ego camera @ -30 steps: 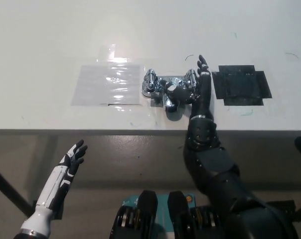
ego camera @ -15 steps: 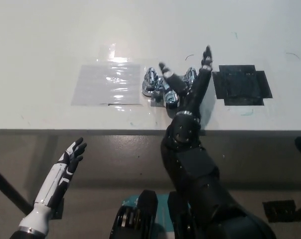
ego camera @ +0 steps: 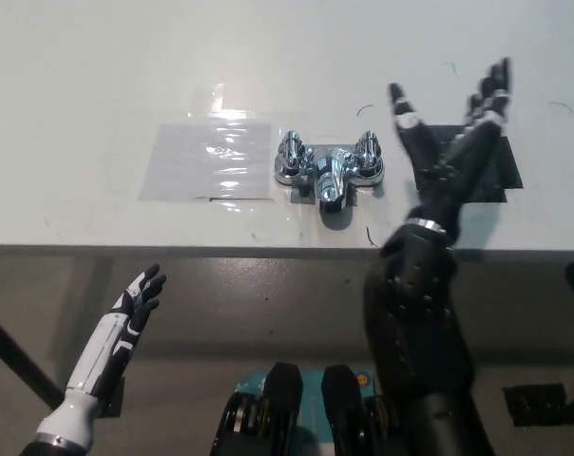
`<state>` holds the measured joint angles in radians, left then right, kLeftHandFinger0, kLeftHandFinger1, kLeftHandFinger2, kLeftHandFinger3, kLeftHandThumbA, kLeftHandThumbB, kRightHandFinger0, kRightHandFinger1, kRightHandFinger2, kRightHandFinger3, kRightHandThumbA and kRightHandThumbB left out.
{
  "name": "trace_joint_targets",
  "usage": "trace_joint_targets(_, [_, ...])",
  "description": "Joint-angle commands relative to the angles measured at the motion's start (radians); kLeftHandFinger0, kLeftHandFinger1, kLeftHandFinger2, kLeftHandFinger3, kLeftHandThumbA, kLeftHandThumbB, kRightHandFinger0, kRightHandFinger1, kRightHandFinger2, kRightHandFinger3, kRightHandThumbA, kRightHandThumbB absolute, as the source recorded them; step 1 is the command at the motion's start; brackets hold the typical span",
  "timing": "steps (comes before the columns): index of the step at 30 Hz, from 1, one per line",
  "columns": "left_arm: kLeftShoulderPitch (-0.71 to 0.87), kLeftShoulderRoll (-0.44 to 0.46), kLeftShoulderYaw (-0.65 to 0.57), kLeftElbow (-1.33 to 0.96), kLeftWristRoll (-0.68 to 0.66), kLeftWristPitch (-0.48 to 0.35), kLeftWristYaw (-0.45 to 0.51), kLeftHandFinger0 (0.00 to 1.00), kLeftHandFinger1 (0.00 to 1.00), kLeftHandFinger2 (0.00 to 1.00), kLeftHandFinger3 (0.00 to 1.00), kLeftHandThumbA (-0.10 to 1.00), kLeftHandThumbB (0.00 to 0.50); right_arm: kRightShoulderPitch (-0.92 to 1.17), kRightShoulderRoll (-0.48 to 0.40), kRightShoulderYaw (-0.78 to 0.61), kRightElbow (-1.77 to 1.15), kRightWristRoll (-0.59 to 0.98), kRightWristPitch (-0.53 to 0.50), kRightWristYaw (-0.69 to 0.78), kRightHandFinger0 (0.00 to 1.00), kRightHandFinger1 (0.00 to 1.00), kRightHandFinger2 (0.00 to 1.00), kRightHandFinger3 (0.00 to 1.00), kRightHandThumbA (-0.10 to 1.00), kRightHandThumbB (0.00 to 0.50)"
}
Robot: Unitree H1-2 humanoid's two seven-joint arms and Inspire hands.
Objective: The faucet is at the center of the desk and the robot turn off the faucet by turning the right faucet handle using the right hand
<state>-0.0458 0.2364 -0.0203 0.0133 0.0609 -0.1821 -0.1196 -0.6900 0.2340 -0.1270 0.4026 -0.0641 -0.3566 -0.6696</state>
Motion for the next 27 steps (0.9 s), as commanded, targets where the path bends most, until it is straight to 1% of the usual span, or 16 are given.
trace_joint_targets(1, [-0.018, 0.024, 0.01, -0.029, -0.022, -0.021, -0.02, 1.0, 1.0, 1.0, 1.0, 1.0, 0.411, 0.074, -0.033, 0.062, -0.529, -0.192, -0.023, 0.097, 1.0, 1.0, 1.0, 1.0, 1.0, 0.371])
trace_joint_targets(3, [-0.022, 0.024, 0.01, -0.028, -0.016, -0.022, -0.017, 1.0, 1.0, 1.0, 1.0, 1.0, 0.412, 0.112, -0.04, 0.08, -0.622, -0.21, -0.051, 0.126, 1.0, 1.0, 1.0, 1.0, 1.0, 0.364])
trace_joint_targets(5, [-0.026, 0.025, 0.01, -0.029, -0.018, -0.02, -0.019, 1.0, 1.0, 1.0, 1.0, 1.0, 0.413, 0.179, -0.059, 0.123, -0.729, -0.261, -0.089, 0.183, 1.0, 1.0, 1.0, 1.0, 1.0, 0.328])
trace_joint_targets(8, [-0.035, 0.028, 0.011, -0.03, -0.022, -0.015, -0.023, 1.0, 1.0, 1.0, 1.0, 1.0, 0.409, 0.313, -0.119, 0.204, -0.832, -0.34, -0.113, 0.216, 1.0, 1.0, 1.0, 1.0, 1.0, 0.33])
trace_joint_targets(9, [-0.035, 0.029, 0.011, -0.033, -0.022, -0.013, -0.024, 1.0, 1.0, 1.0, 1.0, 1.0, 0.409, 0.376, -0.143, 0.24, -0.855, -0.366, -0.113, 0.225, 1.0, 1.0, 1.0, 1.0, 1.0, 0.343])
trace_joint_targets(12, [-0.037, 0.032, 0.013, -0.031, -0.023, -0.018, -0.025, 1.0, 1.0, 1.0, 1.0, 1.0, 0.406, 0.493, -0.218, 0.313, -0.853, -0.293, -0.113, 0.293, 1.0, 1.0, 1.0, 1.0, 1.0, 0.363])
trace_joint_targets(14, [-0.032, 0.033, 0.01, -0.035, -0.025, -0.013, -0.031, 1.0, 1.0, 1.0, 1.0, 1.0, 0.401, 0.584, -0.318, 0.372, -0.792, -0.196, -0.113, 0.335, 1.0, 1.0, 1.0, 1.0, 1.0, 0.276])
trace_joint_targets(16, [-0.034, 0.033, 0.009, -0.033, -0.031, -0.016, -0.035, 1.0, 1.0, 1.0, 1.0, 1.0, 0.39, 0.622, -0.356, 0.387, -0.739, -0.16, -0.113, 0.337, 1.0, 1.0, 1.0, 1.0, 1.0, 0.255])
trace_joint_targets(17, [-0.033, 0.032, 0.009, -0.032, -0.034, -0.018, -0.036, 1.0, 1.0, 1.0, 1.0, 1.0, 0.388, 0.633, -0.366, 0.392, -0.725, -0.153, -0.113, 0.335, 1.0, 1.0, 1.0, 1.0, 1.0, 0.254])
trace_joint_targets(18, [-0.037, 0.031, 0.01, -0.027, -0.035, -0.025, -0.035, 1.0, 1.0, 1.0, 1.0, 1.0, 0.393, 0.662, -0.391, 0.394, -0.676, -0.125, -0.113, 0.343, 1.0, 1.0, 1.0, 1.0, 1.0, 0.3])
trace_joint_targets(19, [-0.04, 0.031, 0.01, -0.024, -0.032, -0.03, -0.034, 1.0, 1.0, 1.0, 1.0, 1.0, 0.392, 0.674, -0.408, 0.397, -0.639, -0.108, -0.113, 0.342, 1.0, 1.0, 1.0, 1.0, 1.0, 0.318])
trace_joint_targets(20, [-0.041, 0.031, 0.01, -0.024, -0.03, -0.028, -0.033, 1.0, 1.0, 1.0, 1.0, 1.0, 0.403, 0.679, -0.419, 0.398, -0.611, -0.107, -0.113, 0.336, 1.0, 1.0, 1.0, 1.0, 1.0, 0.355])
trace_joint_targets(21, [-0.04, 0.031, 0.01, -0.027, -0.028, -0.023, -0.033, 1.0, 1.0, 1.0, 1.0, 1.0, 0.406, 0.681, -0.428, 0.4, -0.58, -0.105, -0.113, 0.331, 1.0, 1.0, 1.0, 1.0, 1.0, 0.365])
trace_joint_targets(23, [-0.038, 0.03, 0.011, -0.027, -0.027, -0.022, -0.033, 1.0, 1.0, 1.0, 1.0, 1.0, 0.409, 0.685, -0.437, 0.404, -0.54, -0.093, -0.113, 0.324, 1.0, 1.0, 1.0, 1.0, 1.0, 0.365])
trace_joint_targets(25, [-0.037, 0.028, 0.01, -0.026, -0.031, -0.022, -0.034, 1.0, 1.0, 1.0, 1.0, 1.0, 0.413, 0.688, -0.445, 0.404, -0.503, -0.089, -0.113, 0.317, 1.0, 1.0, 1.0, 1.0, 1.0, 0.344])
trace_joint_targets(27, [-0.035, 0.029, 0.009, -0.026, -0.036, -0.028, -0.037, 1.0, 1.0, 1.0, 1.0, 1.0, 0.399, 0.684, -0.449, 0.399, -0.452, -0.059, -0.113, 0.33, 1.0, 1.0, 1.0, 1.0, 1.0, 0.313])
